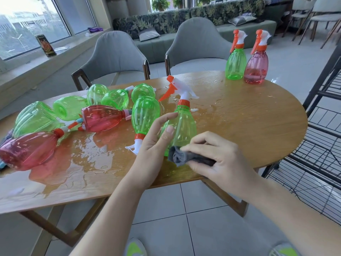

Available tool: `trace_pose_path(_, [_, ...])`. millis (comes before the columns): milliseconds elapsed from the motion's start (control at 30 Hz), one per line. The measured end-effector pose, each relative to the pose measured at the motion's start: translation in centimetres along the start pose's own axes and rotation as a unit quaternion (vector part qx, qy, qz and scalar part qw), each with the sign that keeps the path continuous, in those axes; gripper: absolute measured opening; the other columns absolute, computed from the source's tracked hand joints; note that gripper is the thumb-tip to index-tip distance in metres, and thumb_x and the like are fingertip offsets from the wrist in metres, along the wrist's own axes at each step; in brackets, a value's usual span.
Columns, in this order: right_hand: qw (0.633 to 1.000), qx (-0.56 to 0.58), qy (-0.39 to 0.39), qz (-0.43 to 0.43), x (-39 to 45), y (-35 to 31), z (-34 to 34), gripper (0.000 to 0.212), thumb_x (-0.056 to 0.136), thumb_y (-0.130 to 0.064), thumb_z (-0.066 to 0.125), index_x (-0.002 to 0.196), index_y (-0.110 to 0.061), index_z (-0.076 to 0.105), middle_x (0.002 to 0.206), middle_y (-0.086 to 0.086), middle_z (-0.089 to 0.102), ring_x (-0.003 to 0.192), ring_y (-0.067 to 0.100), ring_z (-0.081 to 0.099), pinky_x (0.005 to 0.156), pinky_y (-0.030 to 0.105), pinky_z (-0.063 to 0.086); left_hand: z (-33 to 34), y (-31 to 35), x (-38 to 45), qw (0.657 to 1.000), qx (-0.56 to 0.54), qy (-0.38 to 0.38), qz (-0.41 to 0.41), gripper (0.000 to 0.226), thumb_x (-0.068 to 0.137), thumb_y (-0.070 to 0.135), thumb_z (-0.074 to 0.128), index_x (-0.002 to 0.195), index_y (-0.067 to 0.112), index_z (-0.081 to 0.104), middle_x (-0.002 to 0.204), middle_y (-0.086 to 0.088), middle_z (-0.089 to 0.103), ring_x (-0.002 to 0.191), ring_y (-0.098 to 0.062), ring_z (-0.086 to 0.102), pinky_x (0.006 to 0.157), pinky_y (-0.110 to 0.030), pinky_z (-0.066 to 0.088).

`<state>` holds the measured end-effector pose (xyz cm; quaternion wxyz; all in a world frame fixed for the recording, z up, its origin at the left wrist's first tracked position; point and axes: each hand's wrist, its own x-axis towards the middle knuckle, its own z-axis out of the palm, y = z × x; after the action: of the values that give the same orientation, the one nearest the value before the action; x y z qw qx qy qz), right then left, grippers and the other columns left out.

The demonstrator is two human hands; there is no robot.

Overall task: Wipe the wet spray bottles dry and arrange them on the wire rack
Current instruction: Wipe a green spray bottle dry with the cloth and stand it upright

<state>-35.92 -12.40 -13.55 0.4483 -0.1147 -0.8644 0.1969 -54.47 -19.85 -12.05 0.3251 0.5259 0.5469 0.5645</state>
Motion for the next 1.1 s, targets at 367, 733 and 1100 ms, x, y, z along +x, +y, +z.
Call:
trace_pose_path(367, [0.992,0.024,0.109,0.062,2.0,0.7,-1.6,0.026,0.092,-0.022,0.078,0.116,-0.013,0.075,0.109,-0.003,0.072,0.103,0.012,0.068,0.086,0.031,0.056,-0.3,0.1,-0.6,0.999,-0.017,-0.034,0.02,0.032,0.107,0.037,0.055,0.133,0.049,0.067,0.145,0.012,0.065,0.146,-0.014,0.051,0.119,-0.047,0.039])
trace_pose_path(733, [0.99,0.042,0.087,0.104,1.1,1.0,-1.2,0.024,0.093,-0.02,0.074,0.115,-0.009,0.077,0.108,-0.003,0.071,0.102,0.011,0.067,0.085,0.019,0.049,-0.4,-0.3,-0.7,0.999,-0.018,-0.034,0.039,0.033,0.102,0.036,0.058,0.131,0.05,0.064,0.148,0.026,0.058,0.146,0.008,0.041,0.108,-0.017,0.043])
trace_pose_path(1100, [0.988,0.021,0.097,0.118,1.5,0.6,-1.6,0.025,0.096,-0.021,0.072,0.118,-0.011,0.076,0.107,-0.004,0.068,0.102,0.007,0.065,0.085,0.021,0.05,0.5,0.0,-0.6,0.999,-0.008,-0.037,0.031,0.039,0.103,0.043,0.058,0.142,0.042,0.058,0.15,0.011,0.06,0.15,-0.011,0.046,0.119,-0.034,0.044])
